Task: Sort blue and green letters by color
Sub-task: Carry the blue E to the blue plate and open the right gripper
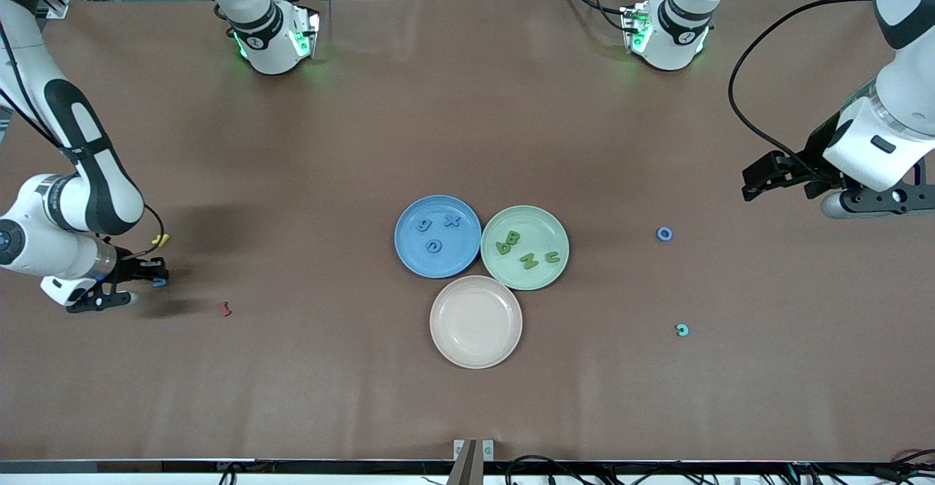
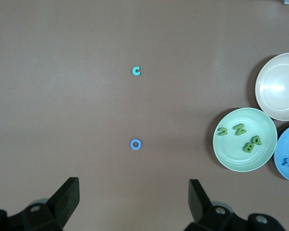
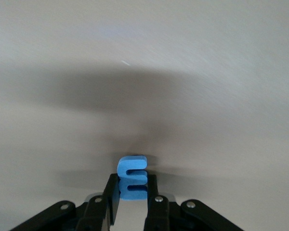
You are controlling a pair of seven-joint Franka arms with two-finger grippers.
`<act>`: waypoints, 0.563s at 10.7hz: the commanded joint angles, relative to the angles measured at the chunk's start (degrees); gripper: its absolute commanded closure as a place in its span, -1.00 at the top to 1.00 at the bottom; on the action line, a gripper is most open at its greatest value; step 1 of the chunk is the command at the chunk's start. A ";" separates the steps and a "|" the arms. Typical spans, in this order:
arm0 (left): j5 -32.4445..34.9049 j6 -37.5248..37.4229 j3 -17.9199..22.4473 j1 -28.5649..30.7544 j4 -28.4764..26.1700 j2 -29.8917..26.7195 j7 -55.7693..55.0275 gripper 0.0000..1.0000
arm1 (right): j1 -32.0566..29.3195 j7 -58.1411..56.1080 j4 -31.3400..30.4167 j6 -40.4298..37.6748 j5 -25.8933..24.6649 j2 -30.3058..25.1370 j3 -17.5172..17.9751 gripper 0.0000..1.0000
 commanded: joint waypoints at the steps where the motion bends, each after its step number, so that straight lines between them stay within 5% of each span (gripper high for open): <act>1: -0.26 -1.25 -0.15 0.64 -0.91 -1.37 1.39 1.00 | 2.43 10.05 1.74 -3.70 -0.25 -0.93 6.07 -1.00; 6: -0.26 -1.25 -0.24 0.55 -1.35 -1.55 1.39 1.00 | 17.71 37.55 5.00 -5.84 0.45 -0.49 7.76 -1.00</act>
